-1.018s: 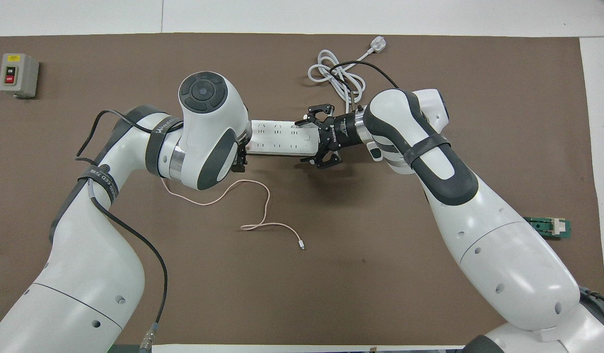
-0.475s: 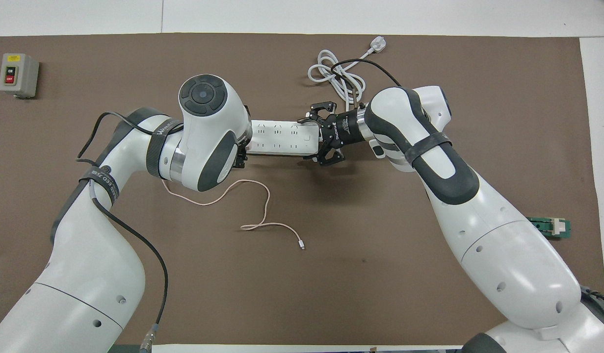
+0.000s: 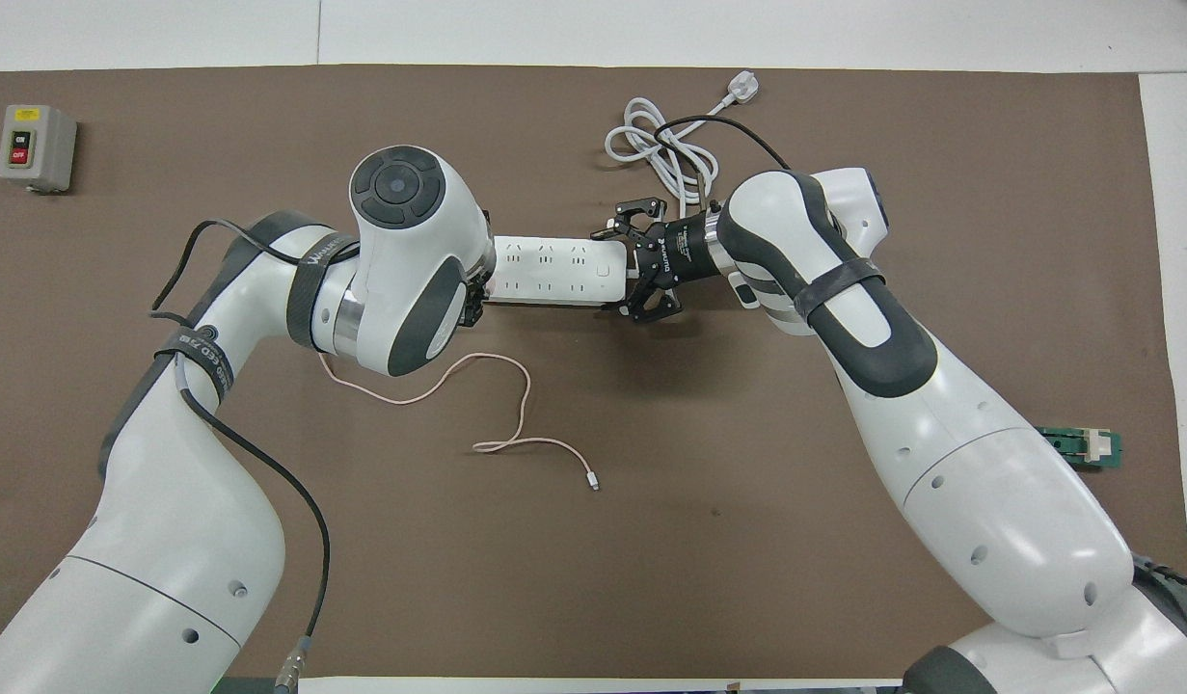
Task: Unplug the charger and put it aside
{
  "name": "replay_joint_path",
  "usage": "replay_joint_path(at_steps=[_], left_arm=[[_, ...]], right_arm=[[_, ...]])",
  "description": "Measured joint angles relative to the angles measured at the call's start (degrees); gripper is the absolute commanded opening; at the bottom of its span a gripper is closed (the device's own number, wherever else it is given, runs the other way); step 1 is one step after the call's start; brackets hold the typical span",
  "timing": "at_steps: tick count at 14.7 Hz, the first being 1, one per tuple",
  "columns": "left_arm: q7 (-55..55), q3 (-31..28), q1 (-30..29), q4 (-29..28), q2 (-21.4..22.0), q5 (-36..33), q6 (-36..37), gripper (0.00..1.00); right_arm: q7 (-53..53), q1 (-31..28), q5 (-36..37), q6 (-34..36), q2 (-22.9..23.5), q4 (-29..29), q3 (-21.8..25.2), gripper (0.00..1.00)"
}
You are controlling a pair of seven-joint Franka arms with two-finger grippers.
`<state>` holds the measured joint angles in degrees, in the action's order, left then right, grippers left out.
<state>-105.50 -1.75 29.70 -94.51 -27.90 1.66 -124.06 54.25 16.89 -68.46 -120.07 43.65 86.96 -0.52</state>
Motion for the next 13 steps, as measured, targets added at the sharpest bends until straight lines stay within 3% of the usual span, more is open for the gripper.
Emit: replay_joint_path(at_steps=[1, 13], left_arm=[[0.0, 0.0, 0.0, -0.02, 0.01, 0.0, -0.04, 0.0], [0.21, 0.01, 0.0, -0.16, 0.09, 0.0, -0.18, 0.0]], right_arm=[[0.15, -0.02, 0.0, -0.01, -0.02, 0.01, -0.01, 0.0], [0.15, -0.02, -0.01, -0.08, -0.03, 0.04, -0.02, 0.0]])
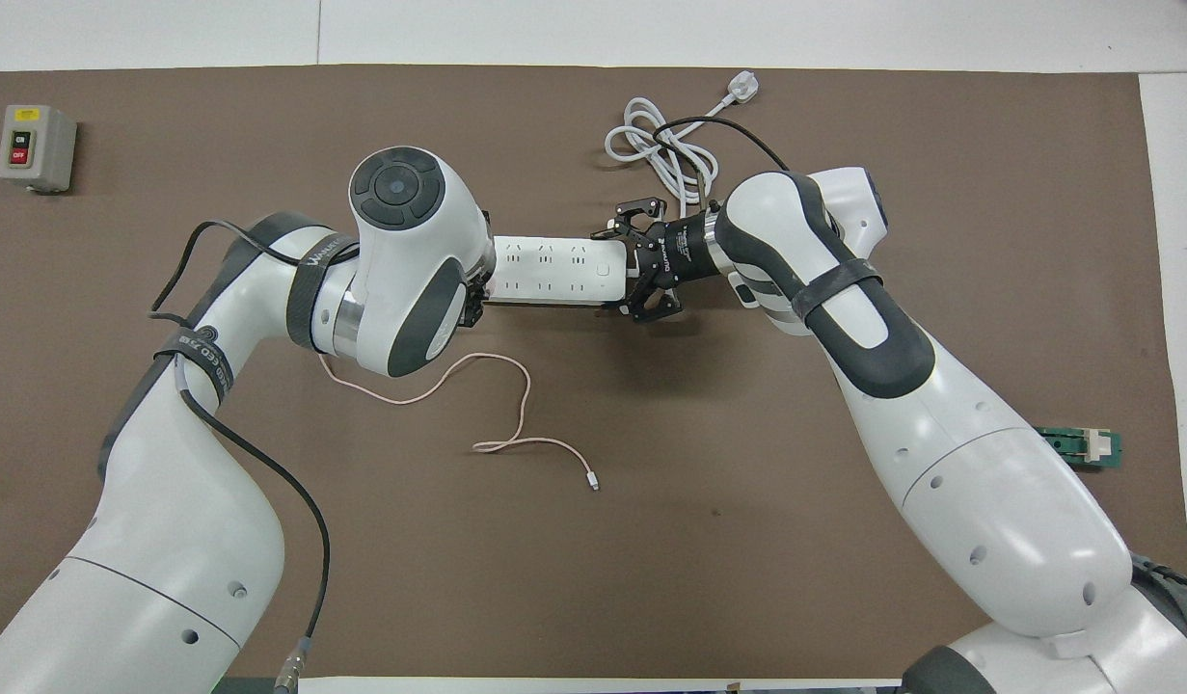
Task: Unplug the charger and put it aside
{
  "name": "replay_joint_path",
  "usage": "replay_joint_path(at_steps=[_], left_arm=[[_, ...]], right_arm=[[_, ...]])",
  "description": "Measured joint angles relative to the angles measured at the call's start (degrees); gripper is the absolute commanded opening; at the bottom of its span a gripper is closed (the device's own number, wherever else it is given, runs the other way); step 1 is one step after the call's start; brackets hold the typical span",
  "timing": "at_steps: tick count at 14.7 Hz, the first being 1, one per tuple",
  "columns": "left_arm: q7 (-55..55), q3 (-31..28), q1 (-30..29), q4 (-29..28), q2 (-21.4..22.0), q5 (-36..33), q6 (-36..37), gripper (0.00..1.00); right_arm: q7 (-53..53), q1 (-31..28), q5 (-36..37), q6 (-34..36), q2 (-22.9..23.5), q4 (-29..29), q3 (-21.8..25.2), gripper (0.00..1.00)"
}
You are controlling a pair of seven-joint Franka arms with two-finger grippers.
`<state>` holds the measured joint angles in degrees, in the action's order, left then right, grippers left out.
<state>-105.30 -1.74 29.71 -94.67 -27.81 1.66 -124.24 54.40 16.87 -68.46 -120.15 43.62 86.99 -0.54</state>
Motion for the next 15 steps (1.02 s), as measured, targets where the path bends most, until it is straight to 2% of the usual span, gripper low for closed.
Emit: replay_joint_path(at_steps=[8, 11, 15], left_arm=[[1.48, -0.04, 0.0, 2.6, -0.02, -0.01, 3.87, 0.0], [3.26, -0.07, 0.0, 4.32, 3.99, -0.02, 11.08, 0.0], [10.36, -0.13, -0.01, 4.17, 6.79, -0.01, 13.72, 0.0]], right_arm=[[-0.01, 0.01, 0.0, -0.06, 0.0, 0.02, -0.01, 0.0], [-0.01, 0.01, 0.0, -0.07, 0.0, 0.03, -0.01, 0.0], [-0.01, 0.01, 0.0, -0.09, -0.01, 0.03, -0.01, 0.0]])
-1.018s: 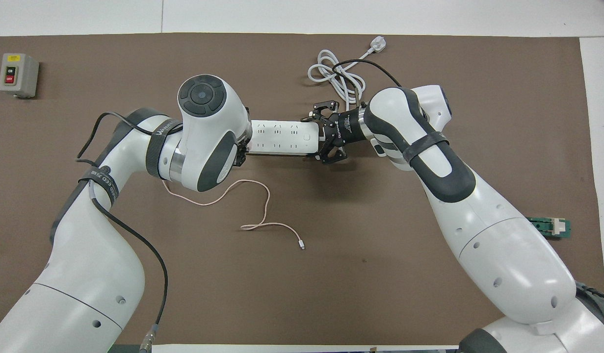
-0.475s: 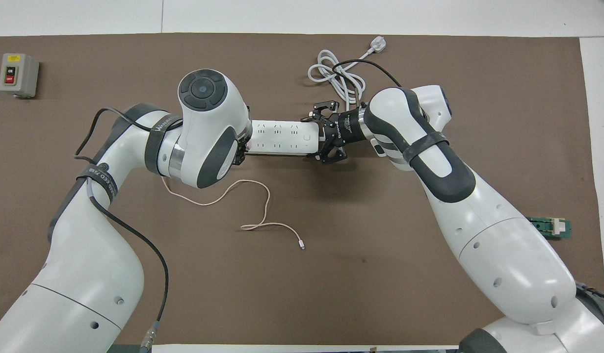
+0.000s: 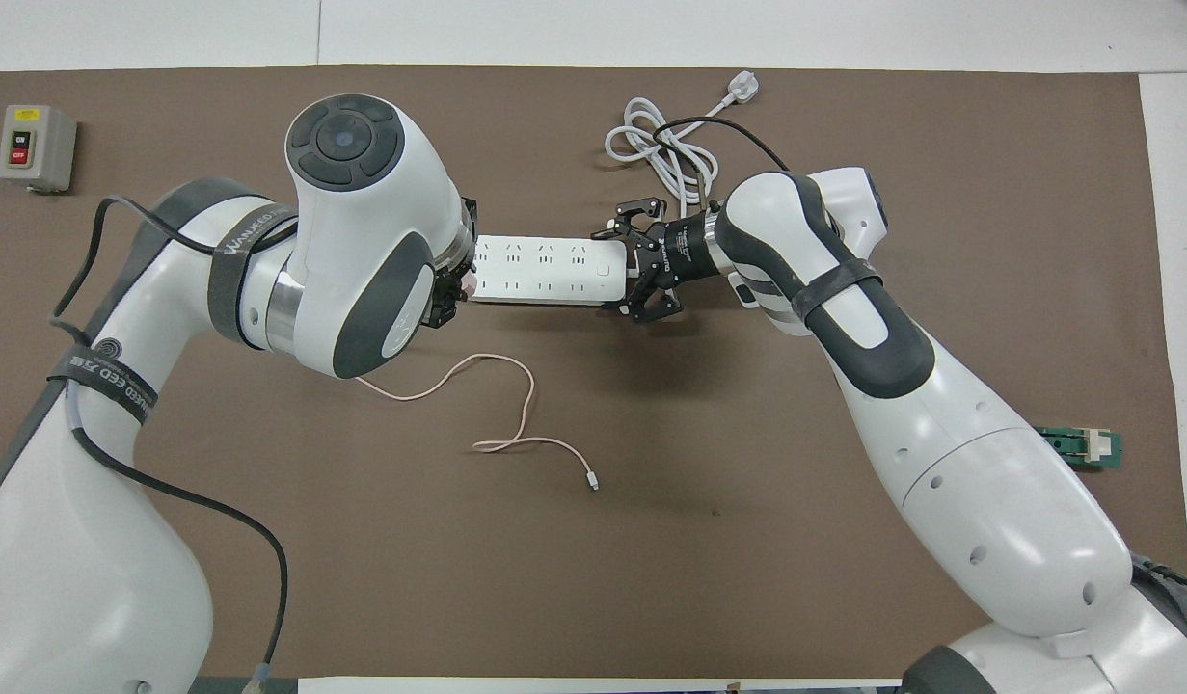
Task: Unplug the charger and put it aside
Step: 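Pull the charger out of the strip with the left gripper, then carry the charger away and lower it while the right gripper withdraws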
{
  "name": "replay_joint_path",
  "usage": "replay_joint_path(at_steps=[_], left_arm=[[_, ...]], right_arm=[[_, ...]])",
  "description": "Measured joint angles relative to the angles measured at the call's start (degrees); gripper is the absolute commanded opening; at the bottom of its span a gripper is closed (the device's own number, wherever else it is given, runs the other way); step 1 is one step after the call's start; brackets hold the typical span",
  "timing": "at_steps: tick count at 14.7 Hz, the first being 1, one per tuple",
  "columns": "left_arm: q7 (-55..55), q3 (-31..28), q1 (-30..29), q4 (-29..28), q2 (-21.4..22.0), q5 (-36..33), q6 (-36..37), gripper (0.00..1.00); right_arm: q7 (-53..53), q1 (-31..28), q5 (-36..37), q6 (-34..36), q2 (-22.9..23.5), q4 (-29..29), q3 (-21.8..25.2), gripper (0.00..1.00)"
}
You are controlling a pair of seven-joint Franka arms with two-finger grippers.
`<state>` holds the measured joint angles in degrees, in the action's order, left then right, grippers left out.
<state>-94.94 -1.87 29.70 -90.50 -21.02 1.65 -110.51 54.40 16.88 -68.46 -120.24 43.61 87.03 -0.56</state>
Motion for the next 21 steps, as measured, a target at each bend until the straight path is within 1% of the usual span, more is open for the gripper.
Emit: replay_joint_path(at_steps=[1, 2, 3, 4, 5, 11, 15, 17, 18, 21], left_arm=[[4.04, -0.16, -0.02, -0.08, -0.01, 0.0, 0.66, 0.0], [8.15, -0.47, -0.16, -0.08, 0.04, 0.0, 1.18, 0.0], [11.91, -0.77, -0.68, -0.08, 0.22, 0.0, 1.35, 0.0], [15.32, -0.96, -1.59, -0.08, 0.54, 0.0, 1.44, 0.0], [18.43, -1.05, -2.71, -0.08, 0.94, 0.0, 1.58, 0.0], [40.49, -1.2, -11.25, -1.56, 2.82, 0.04, 2.52, 0.0], [54.87, -1.2, -13.94, -3.47, 3.57, 0.04, 2.52, 0.0], [61.33, -1.15, -15.68, -4.67, 4.07, 0.21, 2.3, 0.0], [65.16, -1.14, -16.62, -5.57, 4.38, 0.61, 1.52, 0.0], [76.39, -1.13, -18.77, -10.67, 5.64, 1.39, -5.09, 0.0]], right_arm=[[0.0, 0.0, 0.0, 0.0, 0.0, 0.0, 0.0, 0.19], [0.01, 0.0, 0.0, 0.0, 0.0, 0.0, 0.0, 0.27], [0.04, 0.0, 0.0, 0.0, 0.0, 0.0, 0.0, 0.37], [0.17, 0.0, 0.0, 0.0, -0.01, 0.0, 0.0, 0.89], [0.34, 0.01, 0.02, 0.0, -0.03, 0.0, 0.0, 1.0], [3.85, 0.51, 0.4, -0.84, -0.79, -0.06, -0.03, 1.0], [7.51, 0.66, 0.74, -1.42, -3.45, -0.54, 0.03, 1.0], [10.45, 0.61, 2.54, -1.36, -5.68, -0.63, 0.06, 1.0], [11.99, 0.51, 4.09, -0.98, -6.9, -0.65, 0.06, 1.0], [15.47, -0.41, 10.05, 2.65, -10.85, -0.71, 0.15, 1.0]])
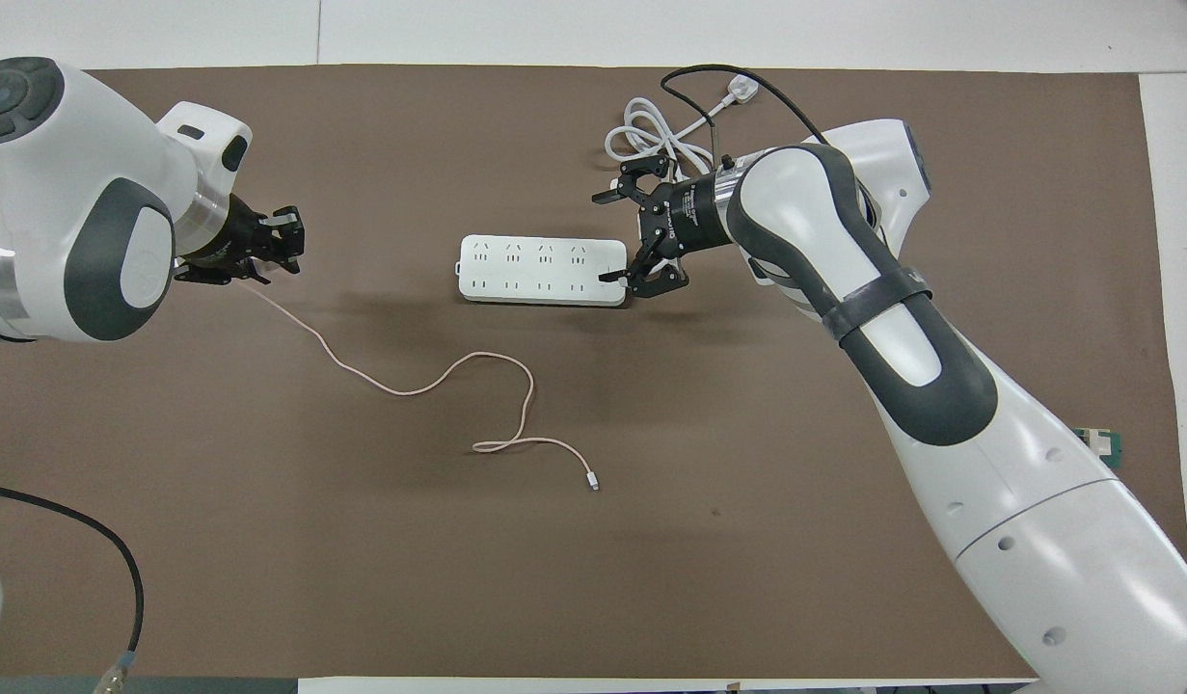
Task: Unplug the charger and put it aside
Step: 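Carry the charger away and lower it while the right gripper withdraws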
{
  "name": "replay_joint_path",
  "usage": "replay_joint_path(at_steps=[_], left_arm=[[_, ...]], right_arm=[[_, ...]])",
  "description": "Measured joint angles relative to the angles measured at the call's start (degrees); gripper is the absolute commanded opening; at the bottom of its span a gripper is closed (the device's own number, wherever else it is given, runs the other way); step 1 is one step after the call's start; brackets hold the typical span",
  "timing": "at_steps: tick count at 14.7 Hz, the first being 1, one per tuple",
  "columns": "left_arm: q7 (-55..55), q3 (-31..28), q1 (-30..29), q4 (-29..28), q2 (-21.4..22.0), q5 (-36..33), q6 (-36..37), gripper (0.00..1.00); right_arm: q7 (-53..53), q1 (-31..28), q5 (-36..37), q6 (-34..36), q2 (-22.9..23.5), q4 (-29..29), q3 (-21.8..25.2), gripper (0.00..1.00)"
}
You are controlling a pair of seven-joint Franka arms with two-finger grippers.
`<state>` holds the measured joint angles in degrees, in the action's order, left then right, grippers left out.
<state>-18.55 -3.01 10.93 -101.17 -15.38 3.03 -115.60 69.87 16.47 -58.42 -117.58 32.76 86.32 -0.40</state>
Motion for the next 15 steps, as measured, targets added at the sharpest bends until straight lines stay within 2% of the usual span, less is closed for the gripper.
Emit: replay_joint_path(at_steps=[3, 9, 12, 15], left_arm=[[11.7, 0.0, -2.82, -3.94, 1.17, 3.03, -3.01, 0.0], [34.38, -0.05, -12.18, -11.25, 4.72, 8.37, -2.97, 0.0], [40.26, -0.08, -15.91, -16.1, 6.79, 14.16, -2.98, 0.0], [42.25, -0.05, -17.55, -19.57, 8.58, 19.93, -2.98, 0.0]], right_arm=[[0.81, -1.75, 6.98, 4.31, -4.43, -0.05, 0.04, 1.0], [-1.08, -3.49, 25.27, 12.97, -14.14, -0.12, 0.08, 1.0], [-10.39, -5.5, 30.43, 18.04, -17.6, -0.09, 0.14, 1.0], [-24.69, -7.83, 36.13, 22.6, -20.25, -0.07, 0.19, 1.0]])
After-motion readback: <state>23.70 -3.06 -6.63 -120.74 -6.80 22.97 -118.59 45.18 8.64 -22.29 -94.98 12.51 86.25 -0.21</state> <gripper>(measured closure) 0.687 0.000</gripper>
